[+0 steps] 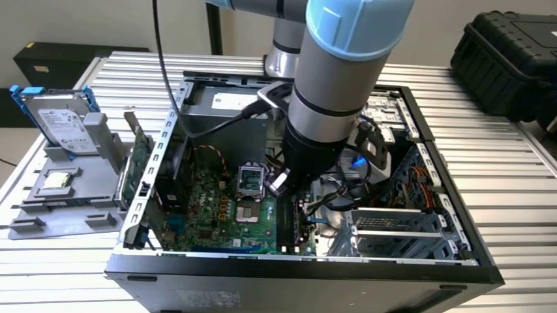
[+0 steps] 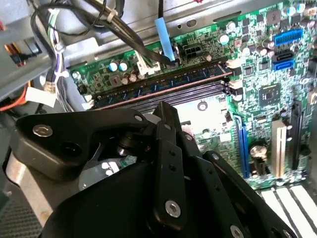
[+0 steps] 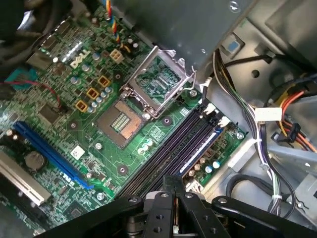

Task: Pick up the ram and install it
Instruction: 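Press down the ram until it locks into place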

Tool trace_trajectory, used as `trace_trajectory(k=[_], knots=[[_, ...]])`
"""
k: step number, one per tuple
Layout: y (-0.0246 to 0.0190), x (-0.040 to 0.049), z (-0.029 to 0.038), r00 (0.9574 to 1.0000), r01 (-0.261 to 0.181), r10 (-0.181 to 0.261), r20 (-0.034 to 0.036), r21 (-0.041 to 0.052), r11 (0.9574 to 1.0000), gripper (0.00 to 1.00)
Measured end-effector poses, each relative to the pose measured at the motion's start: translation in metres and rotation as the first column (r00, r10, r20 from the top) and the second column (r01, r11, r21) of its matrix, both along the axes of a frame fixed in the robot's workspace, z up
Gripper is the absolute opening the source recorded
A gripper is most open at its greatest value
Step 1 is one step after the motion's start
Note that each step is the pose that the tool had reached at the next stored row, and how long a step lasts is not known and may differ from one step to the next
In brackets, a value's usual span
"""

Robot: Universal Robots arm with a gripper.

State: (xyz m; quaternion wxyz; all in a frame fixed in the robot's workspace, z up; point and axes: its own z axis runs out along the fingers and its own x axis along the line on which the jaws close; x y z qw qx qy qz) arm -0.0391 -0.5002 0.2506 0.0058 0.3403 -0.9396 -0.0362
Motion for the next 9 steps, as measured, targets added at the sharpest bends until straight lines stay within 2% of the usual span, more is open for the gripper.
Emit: trace_trajectory(k=[3,6,8,9], knots=[[0.0001,0.0000,0.0001,0.9985,-0.054,0.054,0.0002,0.0000,0.9985,0.00],[0.0001,0.0000,0.0001,0.9941,-0.109,0.109,0.0012,-0.0001,0.9941,0.00],[0.0001,0.0000,0.0001,0.9895,-0.144,0.144,0.0022,-0.0002,0.9895,0.00],[0.0001,0.0000,0.0001,0.9837,-0.180,0.180,0.0028,-0.0003,0.9837,0.00]])
